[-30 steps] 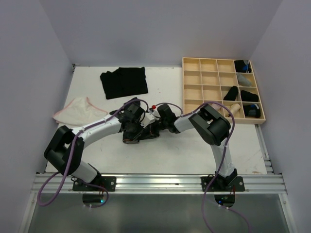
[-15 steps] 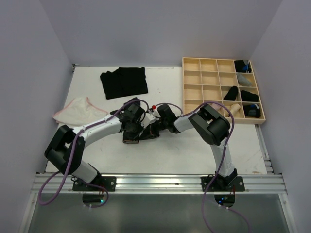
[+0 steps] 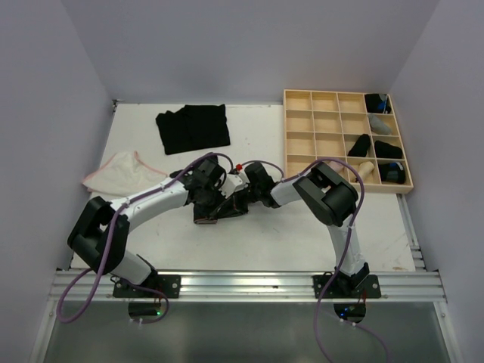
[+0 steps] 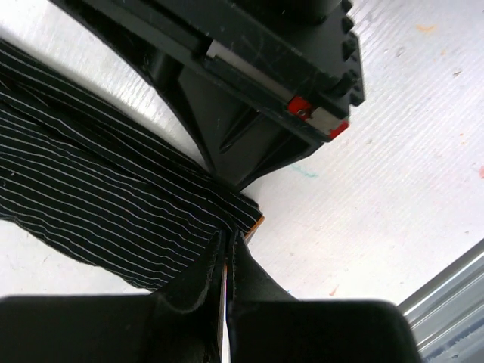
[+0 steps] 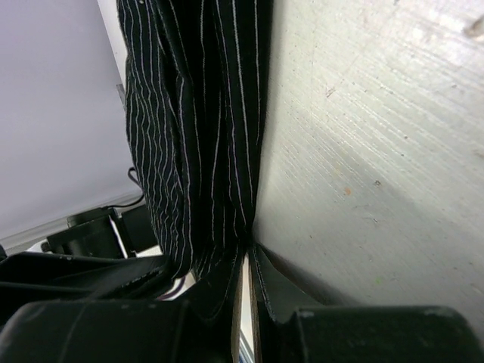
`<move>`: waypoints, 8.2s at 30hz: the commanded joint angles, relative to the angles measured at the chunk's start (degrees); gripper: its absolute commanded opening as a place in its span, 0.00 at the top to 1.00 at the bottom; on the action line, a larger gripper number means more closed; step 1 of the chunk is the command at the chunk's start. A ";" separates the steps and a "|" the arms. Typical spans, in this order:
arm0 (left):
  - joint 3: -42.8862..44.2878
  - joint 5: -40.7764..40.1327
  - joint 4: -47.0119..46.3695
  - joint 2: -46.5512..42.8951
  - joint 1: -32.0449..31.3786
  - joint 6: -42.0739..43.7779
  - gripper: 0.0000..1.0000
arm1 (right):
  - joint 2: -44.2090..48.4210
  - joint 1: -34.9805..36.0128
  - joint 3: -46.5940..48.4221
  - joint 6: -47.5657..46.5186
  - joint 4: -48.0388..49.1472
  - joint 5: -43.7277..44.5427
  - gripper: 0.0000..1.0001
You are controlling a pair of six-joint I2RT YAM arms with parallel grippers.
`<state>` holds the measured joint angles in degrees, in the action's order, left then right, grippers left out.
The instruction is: Roll the underwear
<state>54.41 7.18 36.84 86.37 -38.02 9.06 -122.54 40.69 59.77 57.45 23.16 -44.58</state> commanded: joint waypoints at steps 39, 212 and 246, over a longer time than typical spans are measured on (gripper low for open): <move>-2.65 8.82 -2.56 1.87 -0.04 7.64 0.91 | -7.97 -4.57 8.17 23.76 39.96 -7.37 0.86; -1.43 46.97 -61.71 27.26 28.00 -45.27 1.00 | -0.50 2.64 -10.11 4.78 25.89 -10.71 1.00; -2.55 42.66 -17.27 -8.13 28.71 13.83 0.53 | 10.93 -2.10 -0.09 -28.71 -15.51 -12.47 0.85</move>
<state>55.02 53.34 1.56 82.52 -8.08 -2.00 -109.08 38.59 56.93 38.68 18.17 -58.00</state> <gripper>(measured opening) 0.466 0.149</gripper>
